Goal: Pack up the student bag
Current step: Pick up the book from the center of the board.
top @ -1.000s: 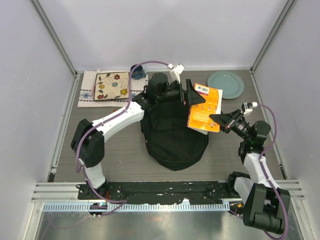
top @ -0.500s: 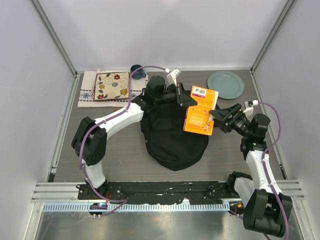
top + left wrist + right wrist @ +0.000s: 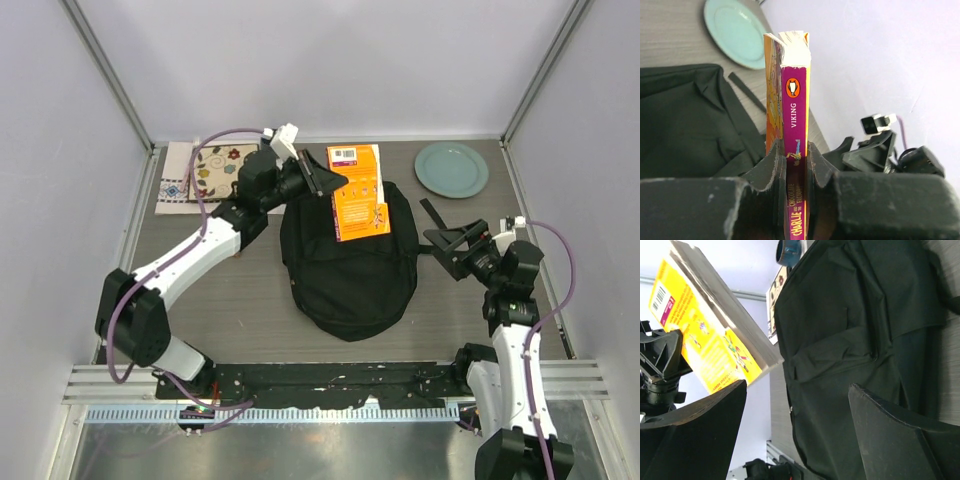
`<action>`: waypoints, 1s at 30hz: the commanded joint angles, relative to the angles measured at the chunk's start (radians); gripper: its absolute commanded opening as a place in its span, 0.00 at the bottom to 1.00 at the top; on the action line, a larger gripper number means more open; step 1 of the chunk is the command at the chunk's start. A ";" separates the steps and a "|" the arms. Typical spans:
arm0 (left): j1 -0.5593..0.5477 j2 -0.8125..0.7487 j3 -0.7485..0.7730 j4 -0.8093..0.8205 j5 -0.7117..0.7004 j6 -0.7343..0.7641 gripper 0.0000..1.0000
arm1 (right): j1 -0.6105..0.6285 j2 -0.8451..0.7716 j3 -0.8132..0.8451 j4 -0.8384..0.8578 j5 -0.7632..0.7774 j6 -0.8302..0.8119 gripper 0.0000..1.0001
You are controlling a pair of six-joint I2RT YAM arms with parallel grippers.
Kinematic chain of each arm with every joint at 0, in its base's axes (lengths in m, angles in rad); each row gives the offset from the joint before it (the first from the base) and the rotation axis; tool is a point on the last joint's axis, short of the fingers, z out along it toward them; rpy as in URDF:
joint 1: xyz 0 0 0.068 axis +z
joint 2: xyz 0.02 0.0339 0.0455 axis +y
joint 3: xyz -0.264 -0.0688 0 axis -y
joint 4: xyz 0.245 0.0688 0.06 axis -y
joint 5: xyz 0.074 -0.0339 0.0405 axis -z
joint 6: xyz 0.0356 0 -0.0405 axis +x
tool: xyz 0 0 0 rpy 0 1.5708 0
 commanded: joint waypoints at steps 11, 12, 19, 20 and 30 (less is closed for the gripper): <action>-0.009 -0.275 -0.188 0.201 -0.254 -0.056 0.00 | 0.165 -0.003 0.102 0.057 0.006 0.011 0.88; -0.009 -0.300 -0.200 0.214 -0.276 -0.061 0.00 | 0.186 0.004 0.107 0.055 0.018 0.012 0.88; -0.009 -0.340 -0.248 0.257 -0.284 -0.075 0.00 | 0.467 0.086 0.107 0.152 0.207 0.052 0.88; -0.009 -0.338 -0.246 0.256 -0.282 -0.076 0.00 | 0.525 0.087 0.104 0.163 0.231 0.063 0.88; -0.009 -0.325 -0.278 0.332 -0.279 -0.134 0.00 | 0.746 0.159 0.013 0.488 0.417 0.268 0.88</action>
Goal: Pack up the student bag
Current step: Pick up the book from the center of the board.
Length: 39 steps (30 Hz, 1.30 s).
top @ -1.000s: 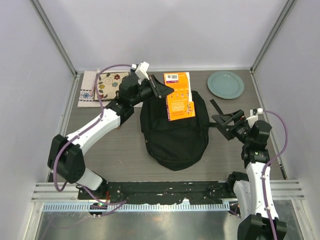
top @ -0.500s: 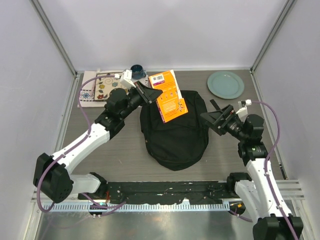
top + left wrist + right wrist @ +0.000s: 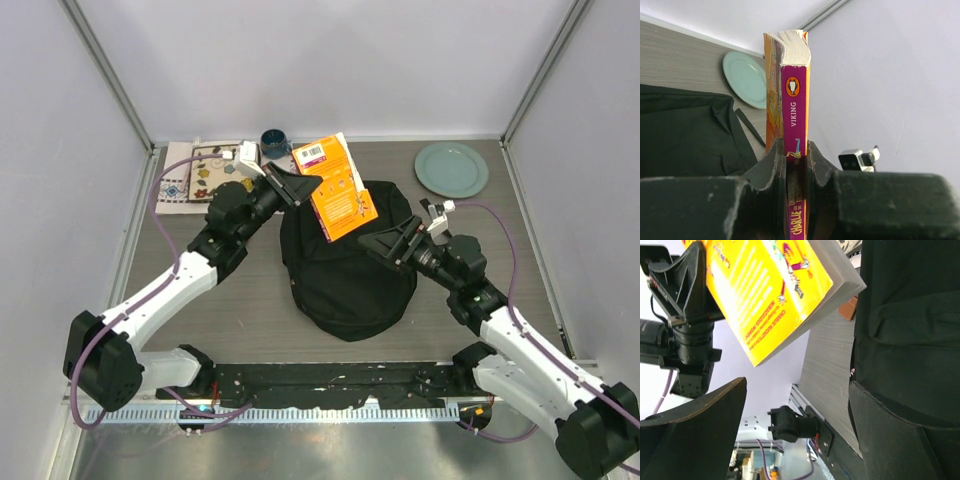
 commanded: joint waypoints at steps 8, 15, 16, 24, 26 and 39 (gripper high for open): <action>-0.025 0.023 -0.038 0.305 0.012 -0.200 0.00 | 0.080 0.114 -0.084 0.428 0.217 0.226 0.89; -0.062 0.032 -0.075 0.350 -0.025 -0.239 0.00 | 0.080 0.199 -0.087 0.647 0.230 0.283 0.90; -0.065 0.034 -0.078 0.354 -0.025 -0.245 0.00 | 0.083 0.211 -0.096 0.675 0.230 0.292 0.90; -0.067 0.009 -0.124 0.360 -0.083 -0.256 0.00 | 0.086 0.259 -0.111 0.791 0.194 0.337 0.89; -0.067 -0.017 -0.136 0.322 -0.150 -0.254 0.00 | 0.087 0.236 -0.140 0.775 0.196 0.335 0.89; -0.063 -0.080 -0.152 0.238 -0.229 -0.207 0.00 | 0.089 -0.031 -0.254 0.533 0.228 0.263 0.89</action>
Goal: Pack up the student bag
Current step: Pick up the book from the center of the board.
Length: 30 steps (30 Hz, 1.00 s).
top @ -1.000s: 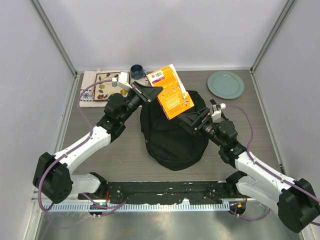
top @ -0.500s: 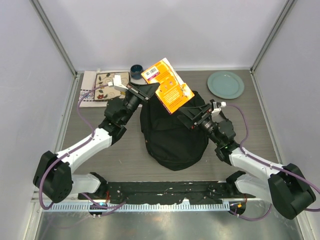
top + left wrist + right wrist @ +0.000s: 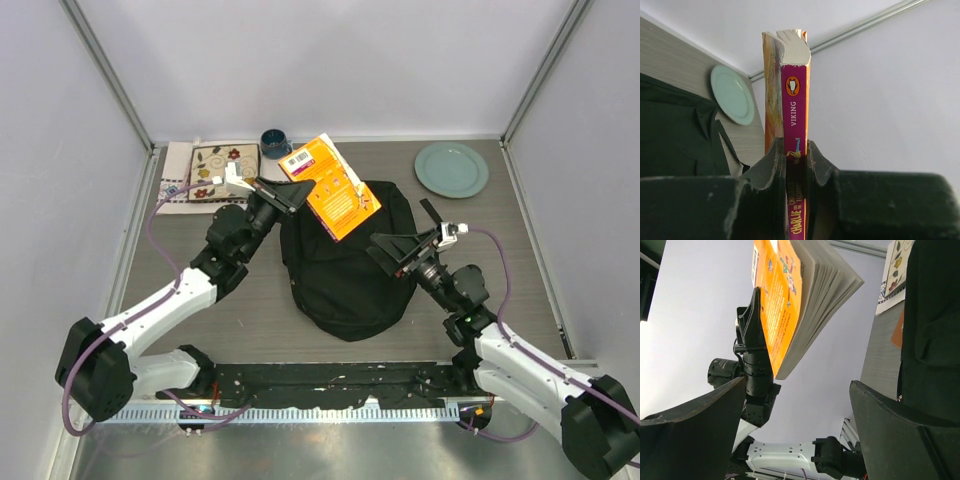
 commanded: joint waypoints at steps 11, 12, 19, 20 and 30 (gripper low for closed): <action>-0.009 0.090 0.010 0.184 0.111 -0.103 0.00 | 0.005 0.199 0.105 0.206 0.037 -0.038 0.90; -0.009 0.096 0.010 0.195 0.111 -0.115 0.00 | 0.005 0.228 0.134 0.234 0.030 -0.042 0.90; -0.015 0.107 -0.011 0.239 0.149 -0.143 0.00 | 0.004 0.509 0.193 0.566 -0.008 0.098 0.77; -0.015 0.096 -0.018 0.241 0.143 -0.141 0.00 | 0.004 0.552 0.187 0.660 -0.005 0.117 0.69; -0.015 0.061 -0.039 0.209 0.103 -0.107 0.00 | 0.004 0.542 0.127 0.727 0.026 0.126 0.53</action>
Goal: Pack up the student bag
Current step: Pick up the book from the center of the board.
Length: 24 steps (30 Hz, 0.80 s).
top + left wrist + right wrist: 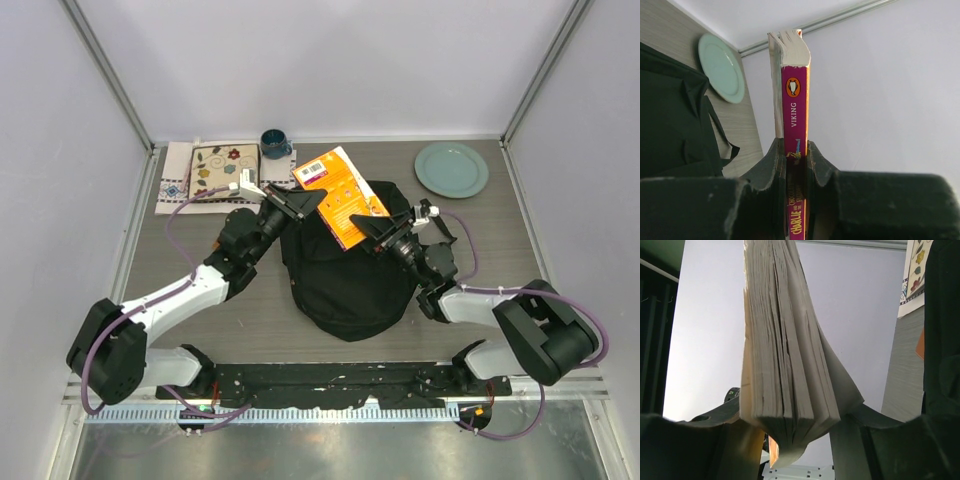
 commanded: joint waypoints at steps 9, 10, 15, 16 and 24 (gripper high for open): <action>-0.007 -0.030 0.023 0.076 0.024 0.003 0.00 | 0.000 -0.249 -0.010 -0.076 0.069 -0.129 0.83; -0.007 -0.017 0.029 0.076 0.026 0.002 0.00 | 0.000 -0.294 -0.009 -0.141 0.079 -0.157 0.84; -0.007 0.020 0.078 0.082 0.101 -0.021 0.00 | 0.000 -0.381 0.037 -0.306 0.100 -0.234 0.88; -0.007 0.023 0.077 0.088 0.102 -0.025 0.00 | 0.000 -0.383 0.052 -0.341 0.097 -0.251 0.89; -0.007 0.040 0.090 0.117 0.132 -0.043 0.00 | 0.000 -0.320 0.108 -0.254 0.040 -0.232 0.82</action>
